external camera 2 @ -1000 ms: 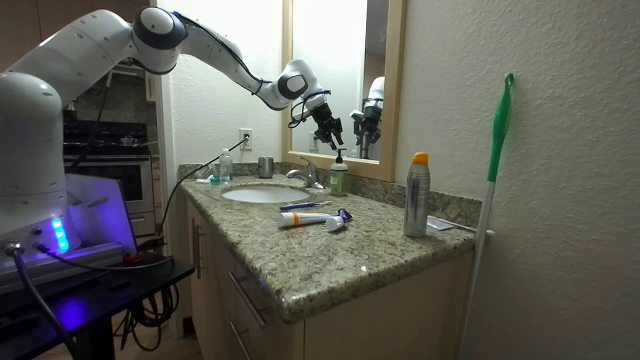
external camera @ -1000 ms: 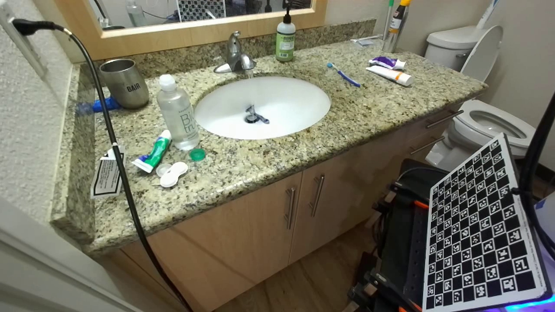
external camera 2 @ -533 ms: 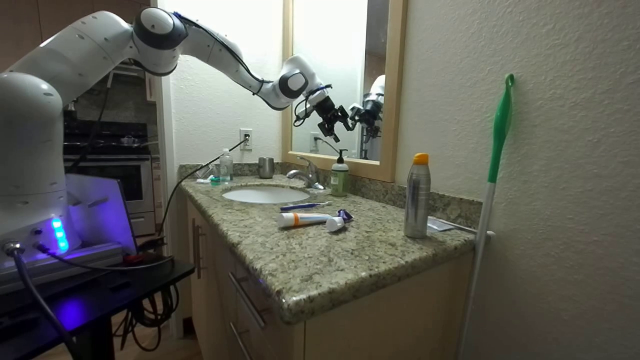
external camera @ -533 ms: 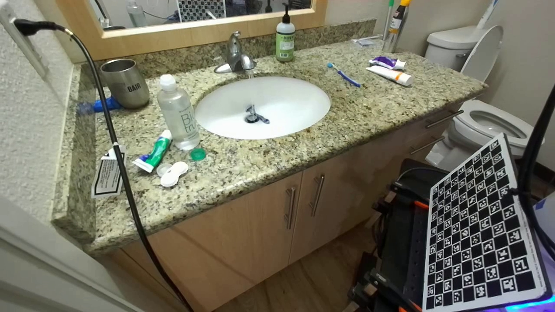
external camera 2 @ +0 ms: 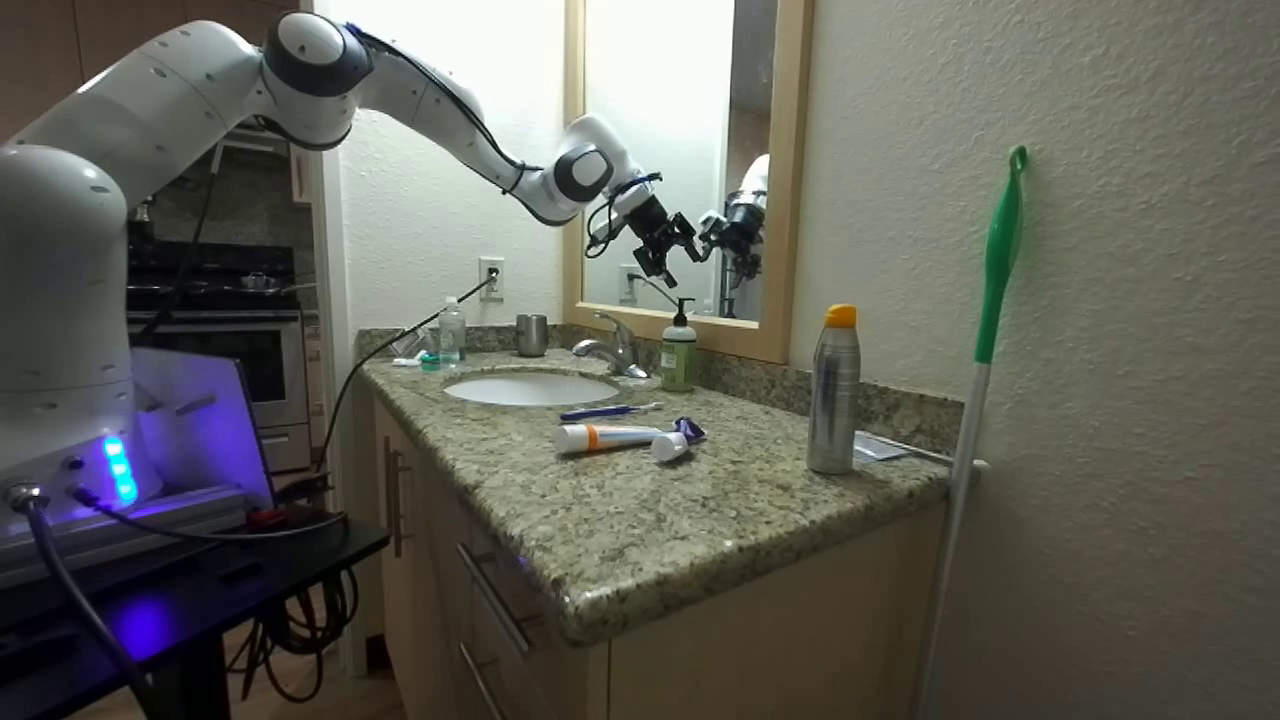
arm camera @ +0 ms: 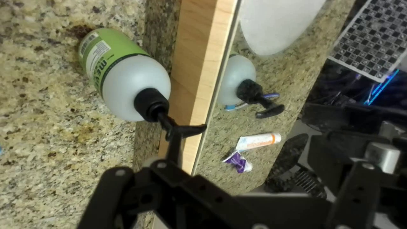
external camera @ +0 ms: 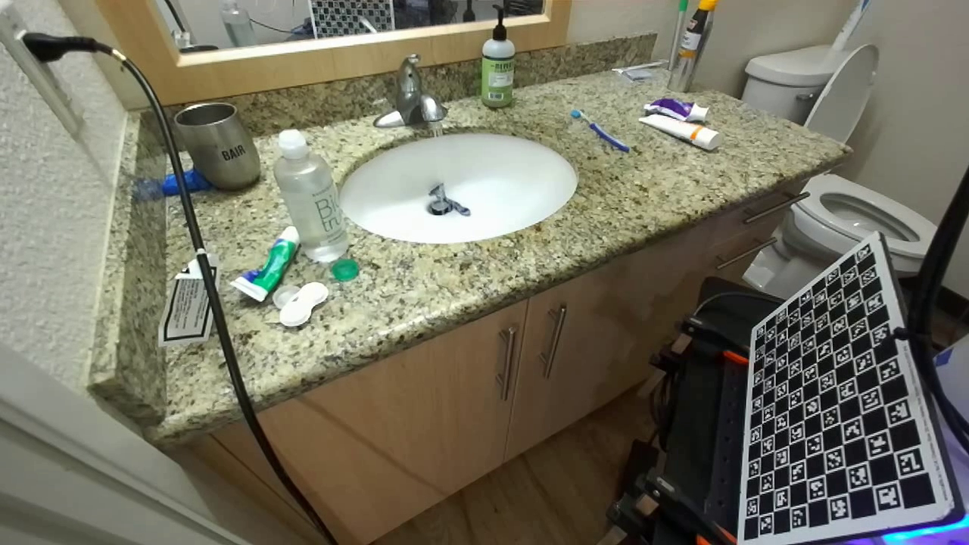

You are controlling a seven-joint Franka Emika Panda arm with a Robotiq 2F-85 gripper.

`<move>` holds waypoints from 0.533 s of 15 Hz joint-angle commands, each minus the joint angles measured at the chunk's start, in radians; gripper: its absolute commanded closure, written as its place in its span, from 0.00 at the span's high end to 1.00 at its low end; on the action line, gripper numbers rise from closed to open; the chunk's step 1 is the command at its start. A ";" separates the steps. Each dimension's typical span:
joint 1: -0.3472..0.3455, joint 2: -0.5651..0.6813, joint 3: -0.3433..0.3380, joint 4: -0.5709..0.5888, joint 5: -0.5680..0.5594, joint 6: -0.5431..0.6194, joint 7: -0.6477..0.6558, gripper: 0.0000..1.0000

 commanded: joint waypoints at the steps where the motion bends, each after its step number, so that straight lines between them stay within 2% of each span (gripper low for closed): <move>1: -0.016 -0.041 0.034 -0.012 -0.037 -0.076 -0.179 1.00; 4: 0.010 -0.061 0.001 -0.055 -0.108 -0.035 -0.286 1.00; 6: 0.014 -0.063 -0.008 -0.044 -0.162 -0.020 -0.346 1.00; 7: 0.019 -0.067 -0.017 -0.046 -0.190 0.034 -0.358 1.00; 8: -0.002 -0.030 0.001 0.000 -0.149 -0.018 -0.310 1.00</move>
